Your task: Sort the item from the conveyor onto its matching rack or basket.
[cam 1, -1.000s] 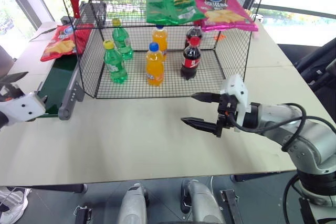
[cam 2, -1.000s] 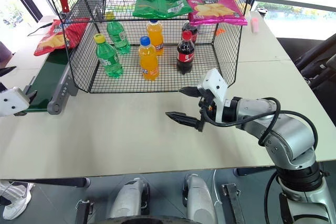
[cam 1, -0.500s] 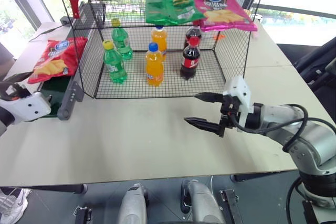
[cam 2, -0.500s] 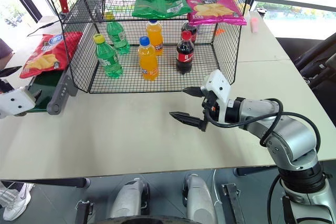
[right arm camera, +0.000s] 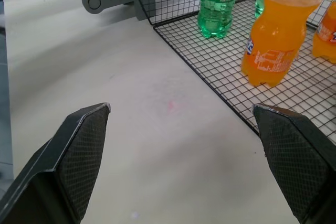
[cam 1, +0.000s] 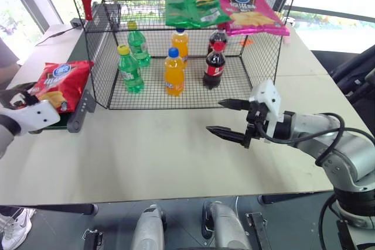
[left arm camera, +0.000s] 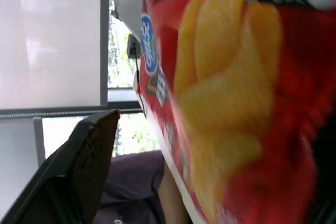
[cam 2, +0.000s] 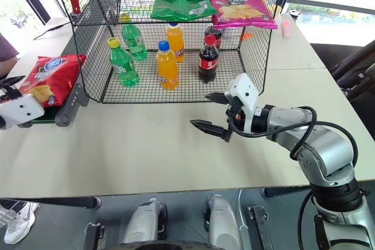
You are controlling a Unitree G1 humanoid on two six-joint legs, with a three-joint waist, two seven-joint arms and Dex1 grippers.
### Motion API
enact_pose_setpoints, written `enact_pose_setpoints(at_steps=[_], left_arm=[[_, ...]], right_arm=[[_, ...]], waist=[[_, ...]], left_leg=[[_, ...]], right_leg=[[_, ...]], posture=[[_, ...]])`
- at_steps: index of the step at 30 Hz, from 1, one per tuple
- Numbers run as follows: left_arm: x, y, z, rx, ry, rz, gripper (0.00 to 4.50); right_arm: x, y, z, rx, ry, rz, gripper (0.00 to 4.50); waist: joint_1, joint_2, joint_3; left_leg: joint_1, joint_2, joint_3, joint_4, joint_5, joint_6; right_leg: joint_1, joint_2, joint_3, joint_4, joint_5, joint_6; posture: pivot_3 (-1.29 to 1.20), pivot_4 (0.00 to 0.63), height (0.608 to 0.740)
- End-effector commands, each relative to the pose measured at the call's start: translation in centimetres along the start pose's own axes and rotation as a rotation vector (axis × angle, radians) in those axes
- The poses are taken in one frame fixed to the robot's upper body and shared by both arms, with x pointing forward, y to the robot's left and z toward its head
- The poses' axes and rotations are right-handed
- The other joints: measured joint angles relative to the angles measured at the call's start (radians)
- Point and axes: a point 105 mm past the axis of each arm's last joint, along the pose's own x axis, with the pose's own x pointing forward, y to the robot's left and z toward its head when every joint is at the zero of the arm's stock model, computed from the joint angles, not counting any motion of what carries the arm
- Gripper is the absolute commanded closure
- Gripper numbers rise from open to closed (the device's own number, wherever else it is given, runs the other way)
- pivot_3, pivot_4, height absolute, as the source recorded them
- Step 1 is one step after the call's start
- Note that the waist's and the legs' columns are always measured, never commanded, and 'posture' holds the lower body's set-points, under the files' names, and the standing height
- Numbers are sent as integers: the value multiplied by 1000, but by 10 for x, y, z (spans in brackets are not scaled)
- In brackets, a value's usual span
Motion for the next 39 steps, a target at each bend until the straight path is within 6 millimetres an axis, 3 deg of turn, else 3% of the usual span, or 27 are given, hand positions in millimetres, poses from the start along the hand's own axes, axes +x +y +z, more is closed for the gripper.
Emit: enact_pose_setpoints(at_steps=[1, 6, 9, 13, 15, 18, 24, 28, 34, 39], left_arm=[[3, 5, 2, 17, -10, 17, 1869], [-2, 5, 0, 33, 3, 27, 4337], [-7, 18, -1, 64, 20, 110, 4337], [-27, 72, 9, 162, 21, 432, 4337], [-48, 100, 21, 234, 13, 594, 4337], [-75, 121, 52, 317, -65, 731, 4337], [-99, 124, 124, 343, -249, 830, 4337], [-85, 126, 147, 274, -314, 849, 4337], [-24, 120, 174, 163, -359, 798, 4337], [19, 115, 190, 94, -371, 728, 4337]], right_arm=[[-6, -3, 12, -47, -26, -29, 0], [-7, -5, 13, -49, -23, -42, 0], [-6, -6, 13, -50, -24, -41, 0], [-8, -12, 13, -56, -18, -52, 0], [-16, -22, 16, -60, -19, -78, 0], [-30, -41, 25, -66, -37, -123, 0], [-63, -69, 46, -87, -67, -212, 0], [-72, -76, 54, -114, -74, -240, 0], [-90, -72, 76, -135, -151, -279, 0], [-93, -59, 77, -145, -165, -314, 0]], waist=[[-4, 0, 0], [-8, 0, 0], [-5, 0, 0], [0, -1, 0], [-1, -1, 0], [-2, -1, 0], [2, -1, 0], [0, -1, -1], [1, 0, 0], [-1, -1, -1]], left_leg=[[0, 0, 0, 0, 0, 0], [0, 0, 0, -1, 0, 0], [0, 0, 0, -1, 0, 0], [0, 0, 0, 0, 0, 0], [0, 0, 0, 0, 0, 0], [-1, 0, 1, 0, 0, 0], [0, 0, 0, 0, 0, 0], [4, 0, 0, 1, 0, 0], [14, 0, 0, 0, 0, 0], [14, -1, 0, 0, 0, 0]], right_leg=[[0, 0, 0, 0, 0, 0], [-1, 0, 0, 1, 2, 4], [-1, 0, 0, 1, 2, 3], [-1, 0, 0, 1, 2, 3], [0, 0, 0, 1, 2, 3], [0, -1, 0, -1, 2, 3], [0, -1, 0, 0, 2, 3], [4, 0, 0, 1, 2, 2], [13, 1, 0, 0, 2, 3], [13, 1, 0, 0, 2, 4]], posture=[[0, 150, 740], [0, 150, 740], [0, 150, 740], [0, 150, 740], [0, 150, 740], [0, 150, 740], [0, 150, 740], [0, 150, 740], [0, 150, 740], [0, 150, 740]])
